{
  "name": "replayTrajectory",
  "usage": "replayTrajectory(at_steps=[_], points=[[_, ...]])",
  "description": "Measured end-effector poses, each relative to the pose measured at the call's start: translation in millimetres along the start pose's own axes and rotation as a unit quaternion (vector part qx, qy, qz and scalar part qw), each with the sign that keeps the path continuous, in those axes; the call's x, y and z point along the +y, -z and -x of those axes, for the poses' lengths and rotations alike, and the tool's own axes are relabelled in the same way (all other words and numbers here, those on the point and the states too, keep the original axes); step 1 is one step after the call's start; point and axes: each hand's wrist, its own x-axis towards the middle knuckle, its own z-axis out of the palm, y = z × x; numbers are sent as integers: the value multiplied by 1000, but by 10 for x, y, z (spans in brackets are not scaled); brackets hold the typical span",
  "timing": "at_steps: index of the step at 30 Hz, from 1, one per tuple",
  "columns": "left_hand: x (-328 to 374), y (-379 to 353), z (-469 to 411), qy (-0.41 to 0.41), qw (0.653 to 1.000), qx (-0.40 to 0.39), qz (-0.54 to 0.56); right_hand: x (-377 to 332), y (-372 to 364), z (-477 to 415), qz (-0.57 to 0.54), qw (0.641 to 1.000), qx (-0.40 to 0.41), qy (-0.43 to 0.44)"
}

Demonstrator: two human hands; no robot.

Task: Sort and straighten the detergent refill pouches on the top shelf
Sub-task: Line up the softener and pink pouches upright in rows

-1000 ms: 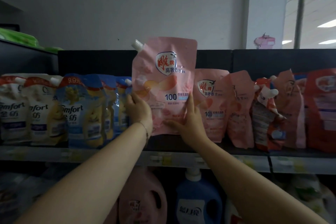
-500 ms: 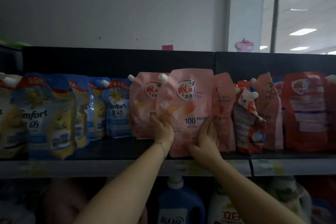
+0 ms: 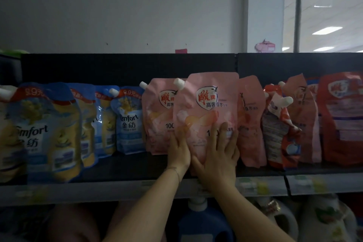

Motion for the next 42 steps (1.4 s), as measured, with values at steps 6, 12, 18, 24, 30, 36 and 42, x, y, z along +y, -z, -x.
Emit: replayTrajectory(at_steps=[6,12,18,24,30,36,42], points=[[123,151,-253,-8,990,102,-98,30,26,15,15,999,-13,27],[34,506,-764,123,964,145,-184,24,26,-23,39,999,-23,24],[-167,725,-1002,155,963,121,-183,36,-10,-25,45,999,-20,24],[-217,824,-1051,122,981,92,-120,22,7,-37,45,998,-21,24],[-246,764,-1049,110,988,52,-91,20,8,-29,34,999,-14,29],[-136,723,-991,104,994,-21,-26,13,-9,-30,34,999,-9,30],[-84,567,-948,105,993,-49,-33,8,-16,-21,33,999,-9,27]])
